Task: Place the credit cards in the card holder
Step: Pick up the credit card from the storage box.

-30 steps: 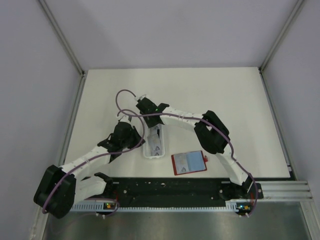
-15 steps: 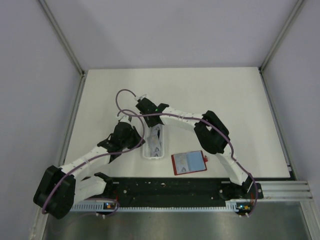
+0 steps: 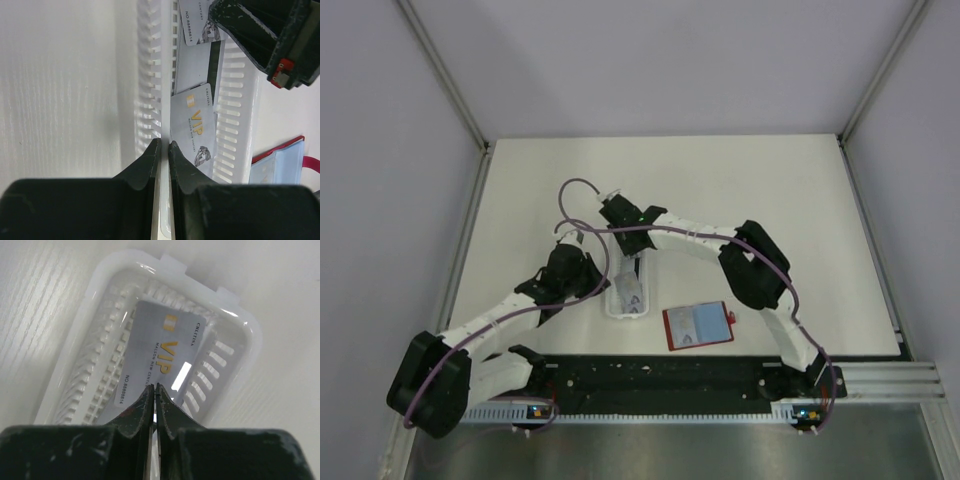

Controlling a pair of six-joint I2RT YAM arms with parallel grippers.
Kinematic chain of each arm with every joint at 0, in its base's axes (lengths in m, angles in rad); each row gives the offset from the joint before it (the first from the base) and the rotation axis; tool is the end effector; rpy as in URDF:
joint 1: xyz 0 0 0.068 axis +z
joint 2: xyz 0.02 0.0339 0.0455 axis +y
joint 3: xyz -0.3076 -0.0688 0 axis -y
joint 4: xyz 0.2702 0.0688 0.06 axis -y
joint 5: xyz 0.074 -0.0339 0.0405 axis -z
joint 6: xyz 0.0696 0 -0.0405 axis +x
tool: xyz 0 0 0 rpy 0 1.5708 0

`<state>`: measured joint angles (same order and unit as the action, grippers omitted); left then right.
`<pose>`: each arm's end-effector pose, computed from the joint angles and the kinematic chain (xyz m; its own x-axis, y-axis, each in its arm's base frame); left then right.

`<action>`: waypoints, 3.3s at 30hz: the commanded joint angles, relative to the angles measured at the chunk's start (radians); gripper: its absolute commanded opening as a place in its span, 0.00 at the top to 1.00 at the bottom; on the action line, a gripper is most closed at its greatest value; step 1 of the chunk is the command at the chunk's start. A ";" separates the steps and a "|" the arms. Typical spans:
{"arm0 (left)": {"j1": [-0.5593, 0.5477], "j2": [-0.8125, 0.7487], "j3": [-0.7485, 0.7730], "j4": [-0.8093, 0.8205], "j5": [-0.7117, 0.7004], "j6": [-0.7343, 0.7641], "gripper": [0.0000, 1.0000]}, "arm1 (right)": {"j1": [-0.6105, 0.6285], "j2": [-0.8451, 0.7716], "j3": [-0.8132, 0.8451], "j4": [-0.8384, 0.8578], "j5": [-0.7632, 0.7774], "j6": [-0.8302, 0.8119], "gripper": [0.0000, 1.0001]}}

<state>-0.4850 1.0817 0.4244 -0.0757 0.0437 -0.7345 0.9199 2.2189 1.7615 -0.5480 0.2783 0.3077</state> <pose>0.2045 -0.1112 0.1714 -0.7707 -0.3507 -0.5320 -0.0297 0.8538 -0.5198 0.3485 0.4261 0.1742 -0.6922 -0.4283 -0.5808 -0.4891 0.8703 -0.0588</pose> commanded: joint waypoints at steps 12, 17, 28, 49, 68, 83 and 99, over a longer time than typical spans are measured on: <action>0.003 -0.017 0.011 -0.003 -0.016 0.006 1.00 | -0.009 -0.162 -0.118 0.025 -0.274 -0.021 0.63; 0.005 -0.017 0.014 -0.004 -0.013 0.007 1.00 | -0.007 -0.160 -0.158 0.023 -0.274 0.004 0.59; 0.003 -0.020 0.020 -0.012 -0.016 0.009 1.00 | 0.008 -0.169 -0.169 -0.030 -0.301 0.007 0.48; 0.005 -0.011 0.019 -0.004 -0.015 0.003 1.00 | 0.030 -0.140 -0.238 -0.070 -0.427 0.002 0.52; 0.003 -0.017 0.011 -0.007 -0.016 0.000 1.00 | 0.025 -0.219 -0.353 0.056 -0.596 0.057 0.69; 0.003 -0.012 0.008 -0.003 -0.011 -0.002 1.00 | -0.052 -0.329 -0.551 0.358 -0.792 0.212 0.69; 0.005 -0.012 0.013 -0.006 -0.015 -0.003 1.00 | -0.023 -0.334 -0.360 0.053 -0.443 0.150 0.75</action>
<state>-0.4850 1.0714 0.4244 -0.0898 0.0517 -0.7383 0.8726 1.9003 1.2819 -0.3595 -0.3267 0.4988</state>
